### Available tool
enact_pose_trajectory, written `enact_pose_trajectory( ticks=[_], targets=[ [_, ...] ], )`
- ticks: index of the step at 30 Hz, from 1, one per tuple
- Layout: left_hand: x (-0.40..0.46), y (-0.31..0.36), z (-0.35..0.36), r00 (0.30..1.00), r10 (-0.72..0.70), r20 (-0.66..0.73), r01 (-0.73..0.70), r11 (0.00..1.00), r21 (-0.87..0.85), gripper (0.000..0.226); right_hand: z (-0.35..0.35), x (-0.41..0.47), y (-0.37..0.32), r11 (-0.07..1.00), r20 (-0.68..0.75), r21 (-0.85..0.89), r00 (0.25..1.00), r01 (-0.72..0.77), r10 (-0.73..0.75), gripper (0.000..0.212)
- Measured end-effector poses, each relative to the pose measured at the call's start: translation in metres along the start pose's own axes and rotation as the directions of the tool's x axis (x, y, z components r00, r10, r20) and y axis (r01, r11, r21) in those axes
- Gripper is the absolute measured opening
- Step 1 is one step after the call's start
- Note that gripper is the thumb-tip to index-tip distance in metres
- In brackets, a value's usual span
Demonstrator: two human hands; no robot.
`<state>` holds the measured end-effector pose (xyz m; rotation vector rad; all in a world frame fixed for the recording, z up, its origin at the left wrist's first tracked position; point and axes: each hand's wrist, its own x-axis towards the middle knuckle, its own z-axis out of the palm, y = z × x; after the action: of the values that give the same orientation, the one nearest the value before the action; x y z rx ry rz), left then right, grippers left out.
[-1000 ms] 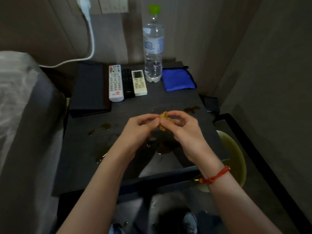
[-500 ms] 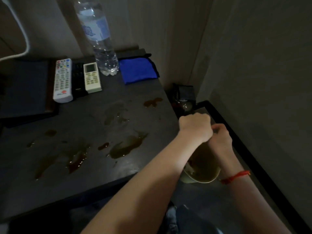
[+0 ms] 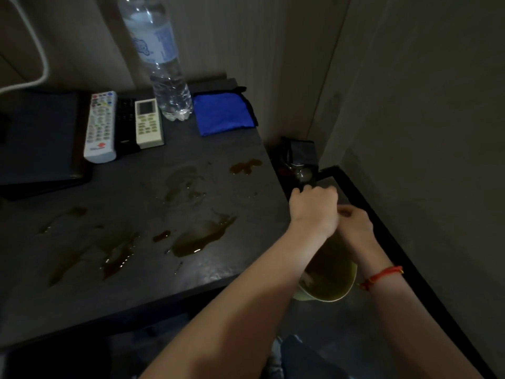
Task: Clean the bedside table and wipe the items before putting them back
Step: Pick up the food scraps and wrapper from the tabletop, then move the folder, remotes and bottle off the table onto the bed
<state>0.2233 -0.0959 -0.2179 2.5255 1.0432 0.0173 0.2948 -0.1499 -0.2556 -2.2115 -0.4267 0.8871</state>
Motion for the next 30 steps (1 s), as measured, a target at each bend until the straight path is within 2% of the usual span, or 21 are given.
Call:
enact_pose_trajectory(
  ticks=[2,5,8,11,15,21,23,26,30],
  targets=[
    [-0.010,-0.008,-0.012,0.998,-0.027,-0.064,0.023,0.997,-0.072,0.040,0.001,-0.007,-0.008,0.992,-0.046,0.022,0.991,0.126,-0.125,0.018],
    [-0.032,-0.024,-0.034,0.976,-0.084,-0.200,0.044,0.980,-0.194,0.040,0.004,-0.025,-0.026,0.952,-0.128,0.000,0.944,0.305,-0.303,0.017],
    [-0.059,-0.052,-0.063,0.907,-0.181,-0.379,0.056,0.946,-0.318,0.037,0.013,-0.049,-0.052,0.897,-0.213,-0.015,0.875,0.442,-0.434,0.018],
    [-0.084,-0.087,-0.093,0.829,-0.341,-0.443,0.158,0.903,-0.399,0.035,0.027,-0.072,-0.080,0.861,-0.217,0.008,0.841,0.509,-0.496,0.019],
    [-0.117,-0.148,-0.133,0.676,-0.590,-0.442,0.355,0.786,-0.506,0.029,0.066,-0.104,-0.119,0.857,-0.060,0.041,0.858,0.513,-0.511,0.015],
    [-0.160,-0.243,-0.177,0.528,-0.740,-0.417,0.529,0.671,-0.520,0.034,0.157,-0.141,-0.175,0.869,0.270,0.017,0.835,0.494,-0.480,0.021],
    [-0.170,-0.269,-0.185,0.500,-0.772,-0.394,0.565,0.635,-0.527,0.038,0.193,-0.152,-0.189,0.887,0.337,0.012,0.833,0.462,-0.438,0.027],
    [-0.182,-0.302,-0.188,0.492,-0.791,-0.365,0.586,0.611,-0.533,0.039,0.239,-0.163,-0.204,0.908,0.416,-0.009,0.827,0.420,-0.378,0.029],
    [-0.186,-0.330,-0.186,0.483,-0.807,-0.339,0.577,0.585,-0.570,0.036,0.274,-0.165,-0.216,0.933,0.415,0.039,0.843,0.358,-0.341,0.040]
  ],
)
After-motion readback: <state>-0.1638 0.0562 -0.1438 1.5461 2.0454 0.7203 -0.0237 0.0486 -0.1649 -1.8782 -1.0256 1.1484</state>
